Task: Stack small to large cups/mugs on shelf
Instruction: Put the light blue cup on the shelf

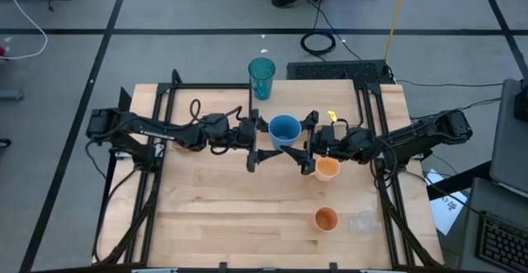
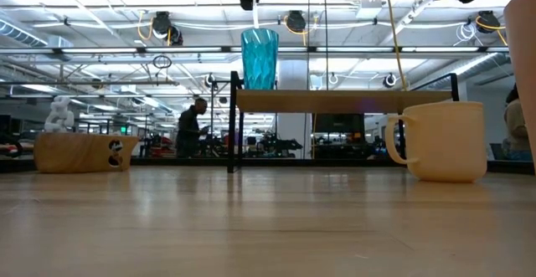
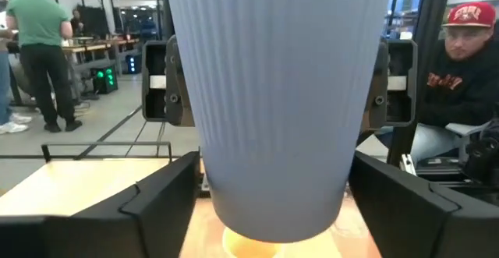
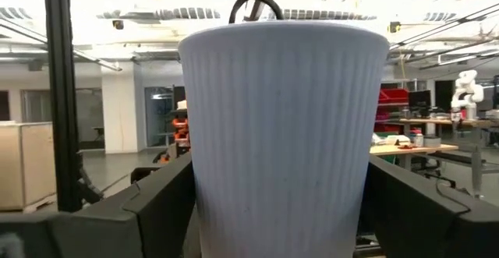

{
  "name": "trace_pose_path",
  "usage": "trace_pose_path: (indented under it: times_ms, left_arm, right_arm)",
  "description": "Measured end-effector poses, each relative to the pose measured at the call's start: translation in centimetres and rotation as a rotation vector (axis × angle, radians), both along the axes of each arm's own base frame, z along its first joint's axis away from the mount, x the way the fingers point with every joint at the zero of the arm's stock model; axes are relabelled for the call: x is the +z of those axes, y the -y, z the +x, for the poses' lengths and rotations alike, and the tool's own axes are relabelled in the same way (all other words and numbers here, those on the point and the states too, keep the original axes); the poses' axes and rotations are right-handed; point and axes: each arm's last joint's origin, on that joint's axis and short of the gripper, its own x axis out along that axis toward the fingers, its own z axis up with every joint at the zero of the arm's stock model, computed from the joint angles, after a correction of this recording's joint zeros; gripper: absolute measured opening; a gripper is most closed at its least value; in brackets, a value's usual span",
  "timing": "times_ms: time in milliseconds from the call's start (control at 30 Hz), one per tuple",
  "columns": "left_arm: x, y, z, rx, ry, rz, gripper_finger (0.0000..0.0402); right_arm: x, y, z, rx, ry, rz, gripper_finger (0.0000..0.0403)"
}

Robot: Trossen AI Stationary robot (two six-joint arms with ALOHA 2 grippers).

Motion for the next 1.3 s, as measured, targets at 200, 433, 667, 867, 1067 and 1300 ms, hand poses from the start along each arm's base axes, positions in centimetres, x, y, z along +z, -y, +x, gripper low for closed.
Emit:
trace_pose_path:
  times_ms: [200,433,667,867,1067,1300]
  left_arm:
    - [-0.3,0.0,0.5,-0.003,0.031,0.014,0.0352]
    - [0.0,0.0,0.5,-0.016,0.065,0.016,0.0285]
    - [0.0,0.0,0.5,-0.025,0.064,0.016,0.0271]
    - [0.0,0.0,0.5,-0.018,0.062,0.042,0.0279]
    - [-0.1,-0.3,0.5,-0.006,0.054,0.046,0.0273]
    - [-0.3,-0.8,0.5,0.009,0.039,0.046,0.0274]
  right_arm:
    - [0.0,0.0,0.0,-0.008,0.003,0.002,0.0311]
    - [0.0,0.1,0.0,-0.014,0.004,-0.002,0.0311]
    - [0.0,0.2,0.0,-0.019,0.003,-0.003,0.0311]
    - [0.4,0.0,-0.6,-0.021,-0.031,-0.02,0.0343]
    - [1.3,0.4,-2.4,-0.037,-0.144,-0.005,0.0394]
    - [4.5,0.3,-5.5,-0.135,-0.356,-0.031,0.0394]
